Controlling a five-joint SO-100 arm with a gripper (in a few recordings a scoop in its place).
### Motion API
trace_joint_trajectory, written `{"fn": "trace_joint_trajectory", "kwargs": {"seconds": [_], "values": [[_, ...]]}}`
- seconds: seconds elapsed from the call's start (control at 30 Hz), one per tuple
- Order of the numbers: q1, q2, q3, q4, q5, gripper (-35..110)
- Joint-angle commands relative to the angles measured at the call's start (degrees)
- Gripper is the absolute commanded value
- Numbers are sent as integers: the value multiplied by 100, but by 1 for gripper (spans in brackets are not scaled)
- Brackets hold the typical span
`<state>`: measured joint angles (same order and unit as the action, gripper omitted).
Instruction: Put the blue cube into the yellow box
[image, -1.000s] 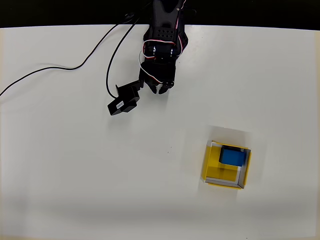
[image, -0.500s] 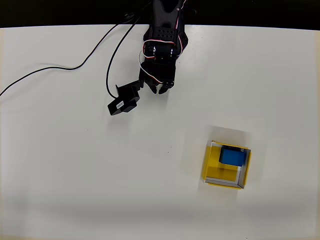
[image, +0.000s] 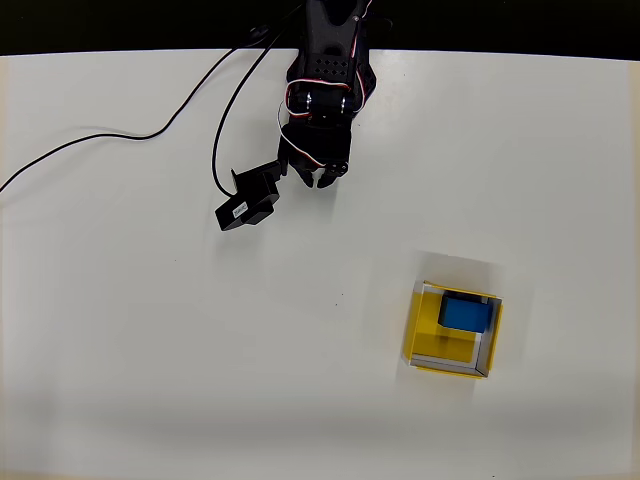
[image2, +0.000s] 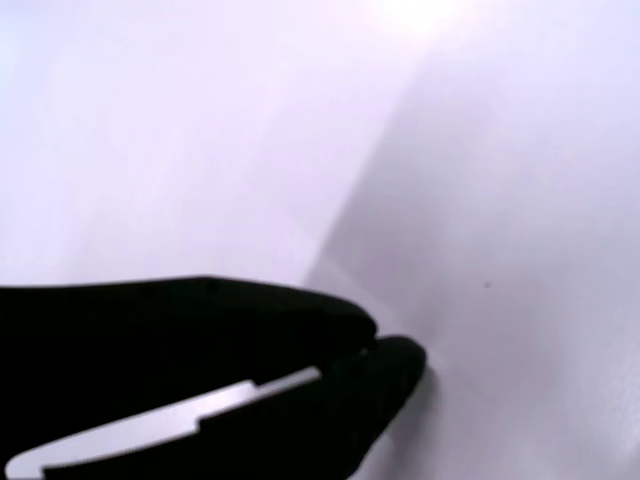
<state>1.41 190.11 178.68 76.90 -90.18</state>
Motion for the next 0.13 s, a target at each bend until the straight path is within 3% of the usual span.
{"fn": "trace_joint_trajectory", "kwargs": {"seconds": [0.0,0.1], "values": [[97,114,158,62,-62,1],[97,114,158,62,-62,1]]}}
